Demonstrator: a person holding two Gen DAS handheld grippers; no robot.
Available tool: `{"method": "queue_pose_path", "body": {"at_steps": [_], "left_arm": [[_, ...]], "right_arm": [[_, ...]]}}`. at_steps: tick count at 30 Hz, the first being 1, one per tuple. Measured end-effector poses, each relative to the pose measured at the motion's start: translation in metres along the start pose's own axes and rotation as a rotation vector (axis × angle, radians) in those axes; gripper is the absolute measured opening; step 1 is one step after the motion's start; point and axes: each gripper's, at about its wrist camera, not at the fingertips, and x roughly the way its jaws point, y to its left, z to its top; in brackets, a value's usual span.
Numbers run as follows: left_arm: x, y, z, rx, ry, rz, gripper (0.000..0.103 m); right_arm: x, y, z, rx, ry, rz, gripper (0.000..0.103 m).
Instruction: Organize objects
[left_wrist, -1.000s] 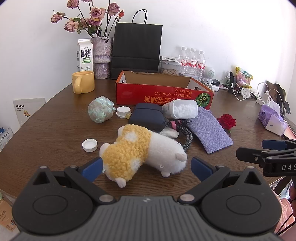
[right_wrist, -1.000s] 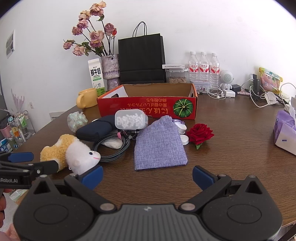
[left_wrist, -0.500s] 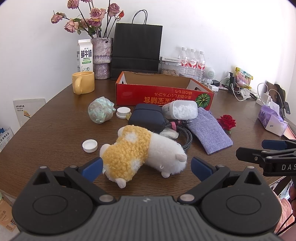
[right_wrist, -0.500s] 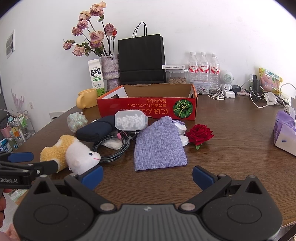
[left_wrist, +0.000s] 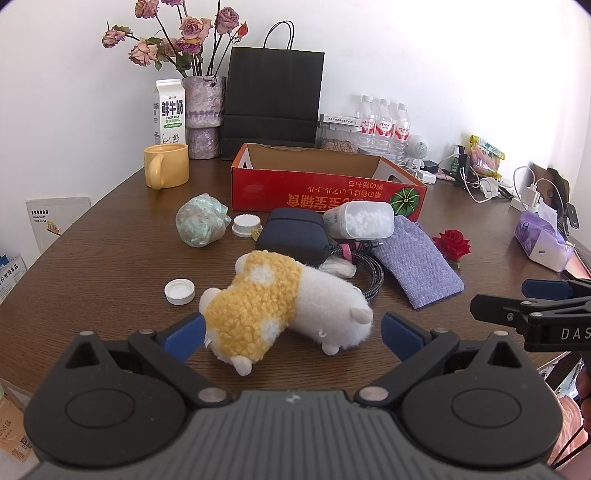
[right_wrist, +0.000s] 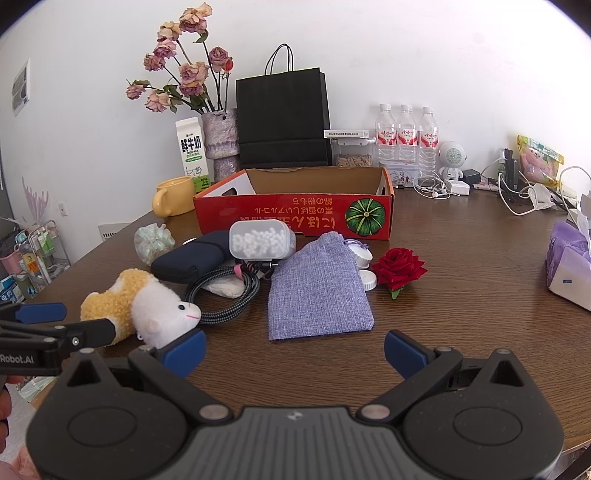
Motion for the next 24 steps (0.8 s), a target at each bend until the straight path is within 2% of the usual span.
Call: {"method": "queue_pose_path", "body": {"at_steps": [15, 20, 24], "left_arm": [[-0.0007, -0.0004, 0.0021, -0.008, 0.005, -0.005, 0.103], [0.0005, 0.0004, 0.0012, -0.009, 0.005, -0.027, 0.103], [0.0027, 0.0037, 0.0023, -0.008, 0.002, -0.011, 0.103]], "right_arm": [[0.0009, 0.0001, -0.0002, -0.001, 0.001, 0.0, 0.103], [0.0016, -0.0005, -0.002, -0.001, 0.004, -0.002, 0.103], [0.0072, -0.0036, -0.006, 0.001, 0.012, -0.005, 0.103]]}}
